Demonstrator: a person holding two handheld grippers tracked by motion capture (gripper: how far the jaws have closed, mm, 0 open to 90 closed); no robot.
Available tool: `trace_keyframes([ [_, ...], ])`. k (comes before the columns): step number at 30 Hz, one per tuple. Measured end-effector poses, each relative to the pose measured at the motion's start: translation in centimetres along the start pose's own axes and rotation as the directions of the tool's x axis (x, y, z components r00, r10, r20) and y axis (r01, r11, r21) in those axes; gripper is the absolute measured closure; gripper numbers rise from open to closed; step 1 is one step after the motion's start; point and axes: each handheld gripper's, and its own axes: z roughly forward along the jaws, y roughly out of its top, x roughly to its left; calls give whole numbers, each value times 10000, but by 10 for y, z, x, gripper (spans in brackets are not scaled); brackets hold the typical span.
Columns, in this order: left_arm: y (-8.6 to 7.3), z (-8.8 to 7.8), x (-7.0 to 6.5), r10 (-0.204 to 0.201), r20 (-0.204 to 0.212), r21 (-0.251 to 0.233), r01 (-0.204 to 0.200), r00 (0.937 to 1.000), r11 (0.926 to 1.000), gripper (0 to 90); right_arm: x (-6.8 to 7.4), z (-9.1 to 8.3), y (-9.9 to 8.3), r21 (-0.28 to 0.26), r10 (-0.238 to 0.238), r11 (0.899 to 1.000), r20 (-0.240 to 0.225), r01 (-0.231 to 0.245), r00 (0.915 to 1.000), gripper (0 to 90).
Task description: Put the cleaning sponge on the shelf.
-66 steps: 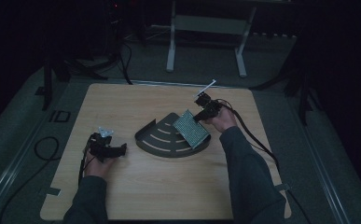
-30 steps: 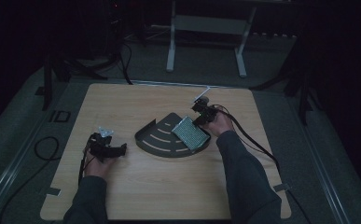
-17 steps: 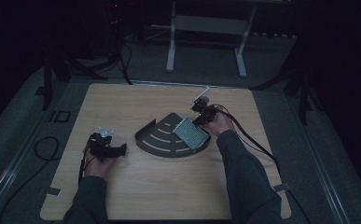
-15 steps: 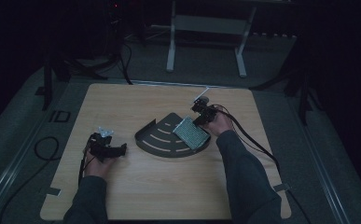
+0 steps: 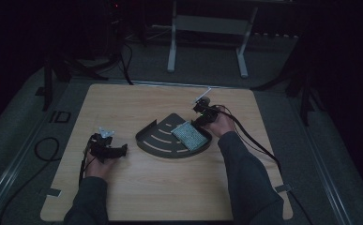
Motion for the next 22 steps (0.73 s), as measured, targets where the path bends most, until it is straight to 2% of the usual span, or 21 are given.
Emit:
trace_keyframes([
  [4,0,0,0,0,1,0,0,10000,10000,103,0,-7,-3,-428,73,9991,145,-66,9999,597],
  [12,0,0,0,-2,0,-2,2,10000,10000,102,-14,-18,-22,-1439,681,9872,-72,-684,9977,557],
  [18,0,0,0,-7,-4,-2,7,10000,10000,102,-18,-22,-34,-1403,825,9866,-119,-833,9965,541],
  [22,0,0,0,-5,-5,-2,5,10000,10000,102,-19,-25,-50,-1288,896,9875,-182,-912,9958,498],
])
